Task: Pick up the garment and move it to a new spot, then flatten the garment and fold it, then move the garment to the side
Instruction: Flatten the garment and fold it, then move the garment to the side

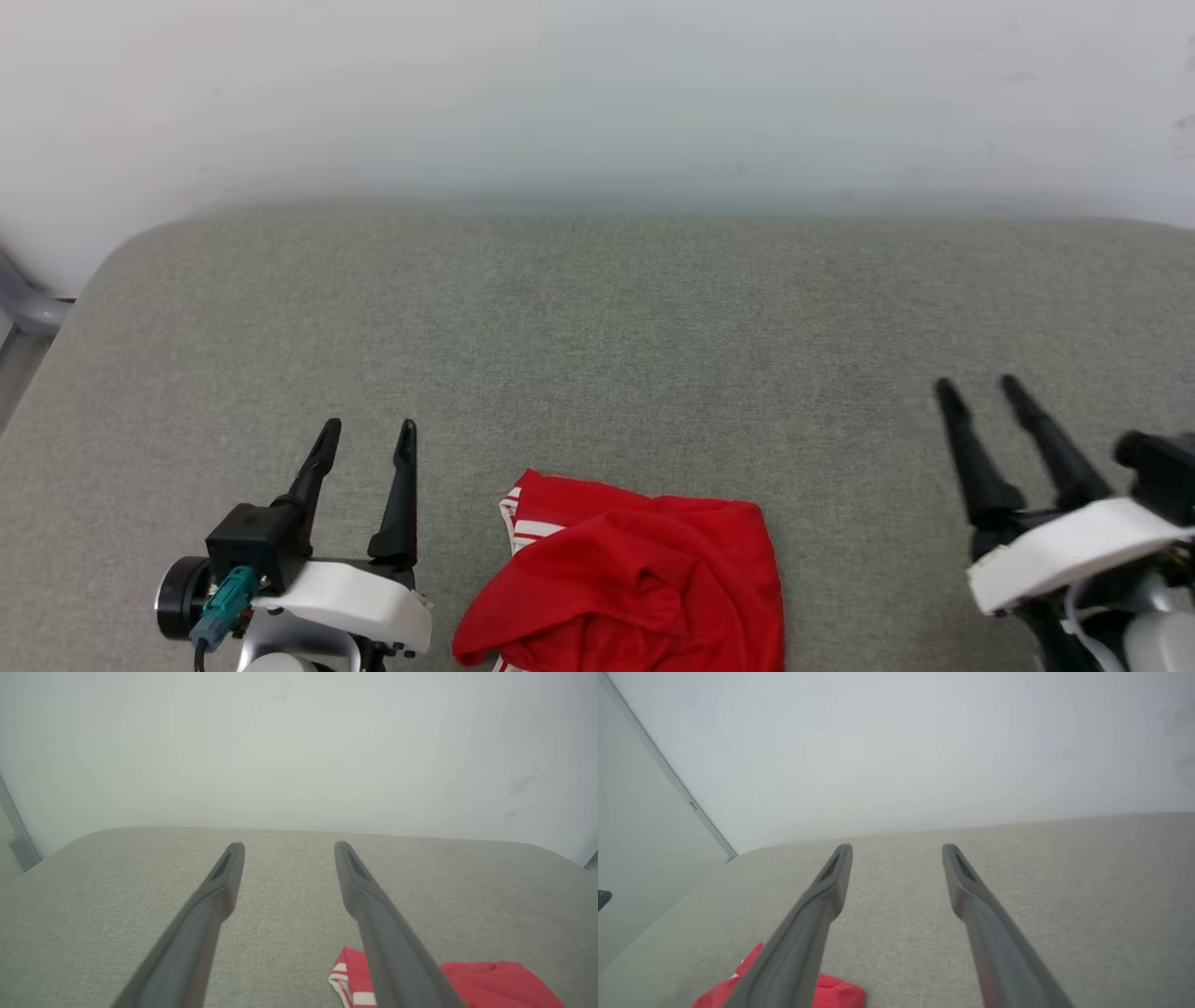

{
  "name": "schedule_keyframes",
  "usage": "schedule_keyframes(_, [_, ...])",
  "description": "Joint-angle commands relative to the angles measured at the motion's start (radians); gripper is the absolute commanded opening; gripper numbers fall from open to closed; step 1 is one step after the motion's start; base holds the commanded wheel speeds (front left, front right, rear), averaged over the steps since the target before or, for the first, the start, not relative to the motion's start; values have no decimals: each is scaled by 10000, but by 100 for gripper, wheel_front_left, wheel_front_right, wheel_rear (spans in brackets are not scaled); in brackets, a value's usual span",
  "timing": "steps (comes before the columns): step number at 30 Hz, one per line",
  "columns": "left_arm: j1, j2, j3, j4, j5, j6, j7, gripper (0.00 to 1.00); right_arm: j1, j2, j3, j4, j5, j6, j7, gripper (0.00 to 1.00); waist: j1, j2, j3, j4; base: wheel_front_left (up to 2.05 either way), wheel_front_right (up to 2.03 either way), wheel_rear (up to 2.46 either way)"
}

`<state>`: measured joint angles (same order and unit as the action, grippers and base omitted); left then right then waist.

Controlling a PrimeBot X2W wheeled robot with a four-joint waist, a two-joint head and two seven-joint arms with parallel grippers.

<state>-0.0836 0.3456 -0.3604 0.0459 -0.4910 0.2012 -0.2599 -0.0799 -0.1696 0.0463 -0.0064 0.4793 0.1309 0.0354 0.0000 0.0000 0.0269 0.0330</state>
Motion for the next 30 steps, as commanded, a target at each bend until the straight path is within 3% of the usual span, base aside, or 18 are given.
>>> schedule_keyframes(1, [168, 84, 57, -30, 102, 54, -65, 100, 294, 186, -497, -287, -549, -5, -134, 100, 0, 0, -141, -97, 0, 0, 0])
schedule_keyframes(5, [401, 102, 195, -93, 304, 118, -68, 100, 945, 450, -1325, -945, -1834, -5, -258, 100, 0, 0, -343, -199, 0, 0, 0])
schedule_keyframes(10, [811, 106, 325, -164, 538, 112, -71, 100, 1778, 650, -1564, -1508, -2457, -5, -363, 100, 0, 0, -561, -272, 0, 0, 0])
schedule_keyframes(20, [1422, -183, 643, -296, 915, 29, -62, 100, 2560, 900, -1482, -2035, -2749, -5, -251, 100, 0, 0, -752, -367, 0, 0, 0])
schedule_keyframes(30, [1138, -411, 987, -383, 1137, -175, -63, 100, 2661, 892, -2209, -1834, -1887, -5, 1074, 100, 0, 0, -583, -116, 0, 0, 0])
